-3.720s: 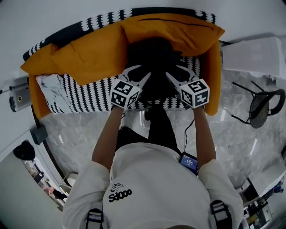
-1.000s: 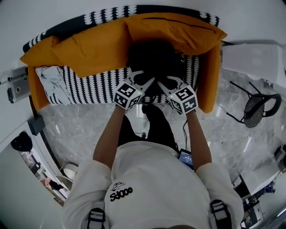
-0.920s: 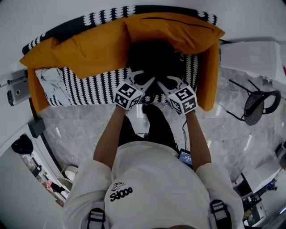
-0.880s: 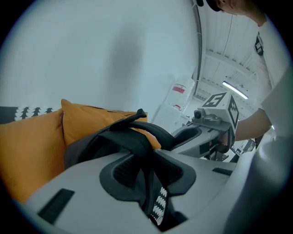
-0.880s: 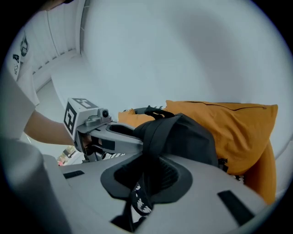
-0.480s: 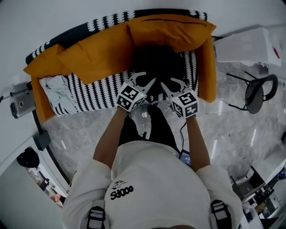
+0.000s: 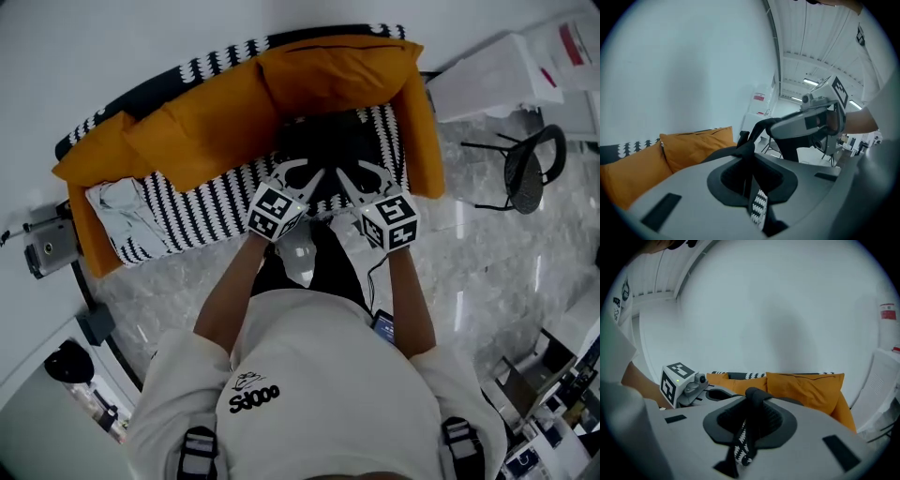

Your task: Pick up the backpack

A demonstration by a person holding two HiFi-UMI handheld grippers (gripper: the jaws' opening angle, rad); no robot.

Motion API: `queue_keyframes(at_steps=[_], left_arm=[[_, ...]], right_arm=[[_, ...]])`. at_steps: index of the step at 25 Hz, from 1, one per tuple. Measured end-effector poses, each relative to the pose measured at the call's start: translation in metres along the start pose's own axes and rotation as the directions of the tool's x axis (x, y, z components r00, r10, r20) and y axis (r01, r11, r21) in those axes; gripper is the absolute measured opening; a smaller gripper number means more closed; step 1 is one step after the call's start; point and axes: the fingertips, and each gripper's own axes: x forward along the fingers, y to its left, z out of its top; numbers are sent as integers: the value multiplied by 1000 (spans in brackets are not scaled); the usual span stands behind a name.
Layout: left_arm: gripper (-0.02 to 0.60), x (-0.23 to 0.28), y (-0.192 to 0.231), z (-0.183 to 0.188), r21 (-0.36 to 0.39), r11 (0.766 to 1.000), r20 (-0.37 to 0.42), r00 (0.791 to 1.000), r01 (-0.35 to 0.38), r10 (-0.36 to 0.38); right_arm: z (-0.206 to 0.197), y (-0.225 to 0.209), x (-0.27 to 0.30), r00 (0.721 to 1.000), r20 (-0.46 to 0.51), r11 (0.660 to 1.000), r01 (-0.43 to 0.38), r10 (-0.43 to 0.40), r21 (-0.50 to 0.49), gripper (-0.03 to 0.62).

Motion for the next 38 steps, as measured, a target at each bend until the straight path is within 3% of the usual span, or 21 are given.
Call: queue_keyframes(at_steps=[8,20,29,38], left_arm=[[41,-43,-28,15,94,995,24,999,29,-32],[40,-157,-36,68,200,979,150,988,-52,22],[40,-239,-62,122,271,952,284,957,-141,61],[38,-287,-106,175,328,924,380,923,-195,60]], right_arm=[[11,36,-33,997,72,999,26,-25,-20,78],[71,144,-61,977,215,992,10,17,-124,77],[126,220,-106,939,341,977,37,38,-211,76],[164,261,-167,885,464,963,100,28,-248,77]])
